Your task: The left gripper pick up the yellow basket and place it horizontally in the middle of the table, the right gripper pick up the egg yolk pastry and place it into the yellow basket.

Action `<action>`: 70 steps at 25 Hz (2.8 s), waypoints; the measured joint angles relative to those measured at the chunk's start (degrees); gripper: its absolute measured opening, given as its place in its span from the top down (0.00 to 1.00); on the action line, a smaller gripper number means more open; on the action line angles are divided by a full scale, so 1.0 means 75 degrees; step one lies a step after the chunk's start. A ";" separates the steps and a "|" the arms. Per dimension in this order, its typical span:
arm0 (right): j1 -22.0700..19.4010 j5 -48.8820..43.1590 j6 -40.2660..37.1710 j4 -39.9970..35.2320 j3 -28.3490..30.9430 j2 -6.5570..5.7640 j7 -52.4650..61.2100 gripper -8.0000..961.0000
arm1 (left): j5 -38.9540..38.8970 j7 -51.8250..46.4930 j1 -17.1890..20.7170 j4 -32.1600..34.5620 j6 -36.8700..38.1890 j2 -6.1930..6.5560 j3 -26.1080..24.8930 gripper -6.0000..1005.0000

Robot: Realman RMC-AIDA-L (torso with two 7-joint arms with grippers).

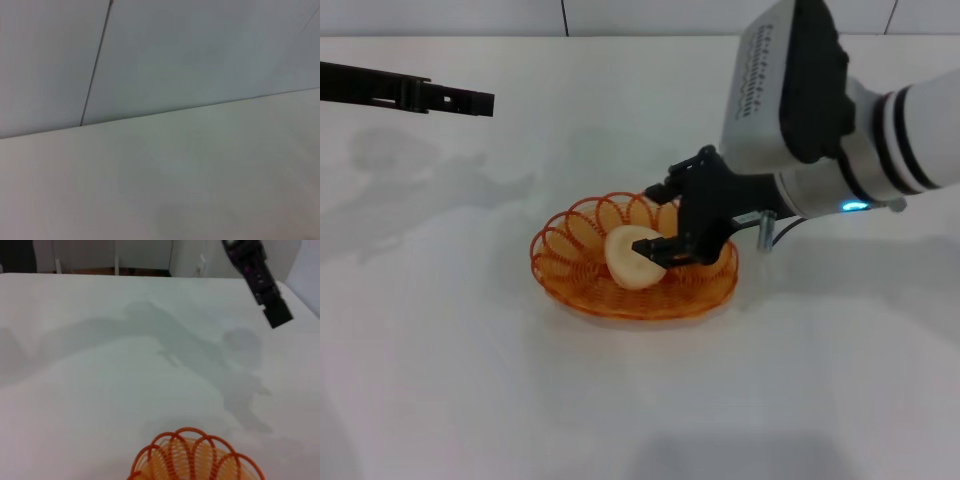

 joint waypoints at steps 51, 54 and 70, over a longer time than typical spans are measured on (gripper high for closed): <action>-0.2271 0.2921 -0.2836 0.1192 0.4566 -0.0117 -0.3755 0.20 | -0.2475 0.3610 0.1293 0.0023 0.3185 -0.0042 -0.0431 0.13; -0.2203 0.2636 -0.2893 0.1097 0.4570 -0.0117 -0.3493 0.20 | -0.2469 0.3703 0.1318 0.0024 0.3317 -0.0041 -0.0408 0.13; -0.2157 0.2392 -0.3303 0.0816 0.4538 -0.0104 -0.3213 0.20 | -0.2461 0.3857 0.1378 0.0028 0.3507 -0.0035 -0.0186 0.13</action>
